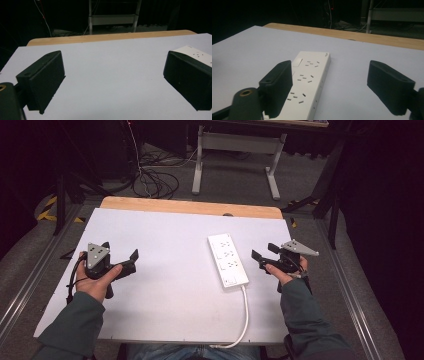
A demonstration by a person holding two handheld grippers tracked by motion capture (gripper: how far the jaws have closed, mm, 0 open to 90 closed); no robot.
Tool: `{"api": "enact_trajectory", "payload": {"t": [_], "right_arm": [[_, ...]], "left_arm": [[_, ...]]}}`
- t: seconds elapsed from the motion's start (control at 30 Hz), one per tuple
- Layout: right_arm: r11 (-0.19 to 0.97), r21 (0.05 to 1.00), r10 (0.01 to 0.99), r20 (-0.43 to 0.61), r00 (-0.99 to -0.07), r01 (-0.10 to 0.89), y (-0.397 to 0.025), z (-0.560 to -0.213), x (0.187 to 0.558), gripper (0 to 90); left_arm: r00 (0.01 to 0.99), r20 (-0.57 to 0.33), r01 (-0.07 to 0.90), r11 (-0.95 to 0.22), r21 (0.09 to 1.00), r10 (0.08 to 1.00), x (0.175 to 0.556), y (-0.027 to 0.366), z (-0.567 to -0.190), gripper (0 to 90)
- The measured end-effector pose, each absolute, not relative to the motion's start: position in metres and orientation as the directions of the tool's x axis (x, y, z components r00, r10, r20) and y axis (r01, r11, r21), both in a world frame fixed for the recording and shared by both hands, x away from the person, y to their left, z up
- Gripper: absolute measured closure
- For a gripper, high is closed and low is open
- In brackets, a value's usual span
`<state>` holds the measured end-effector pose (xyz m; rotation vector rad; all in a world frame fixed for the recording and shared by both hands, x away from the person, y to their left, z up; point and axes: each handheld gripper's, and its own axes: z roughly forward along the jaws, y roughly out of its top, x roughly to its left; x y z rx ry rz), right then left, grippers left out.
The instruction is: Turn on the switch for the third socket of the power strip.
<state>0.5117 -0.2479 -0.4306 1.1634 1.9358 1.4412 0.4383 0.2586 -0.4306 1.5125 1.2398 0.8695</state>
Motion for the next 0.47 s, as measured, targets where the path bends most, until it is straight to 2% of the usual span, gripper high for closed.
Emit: {"api": "enact_trajectory", "payload": {"t": [0.23, 0.47], "right_arm": [[0.101, 0.924, 0.833, 0.125, -0.539, 0.370, -0.2474, -0.4323, 0.5127, 13.3], [0.102, 0.918, 0.833, 0.133, -0.537, 0.384, -0.2473, -0.4334, 0.5132, 12.3]], "left_arm": [[0.227, -0.048, 0.289, -0.020, 0.957, 0.973, 0.4383, 0.2585, -0.4306, 4.0], [0.229, -0.050, 0.292, -0.019, 0.956, 0.972, 0.4393, 0.2579, -0.4309, 3.8]]}}
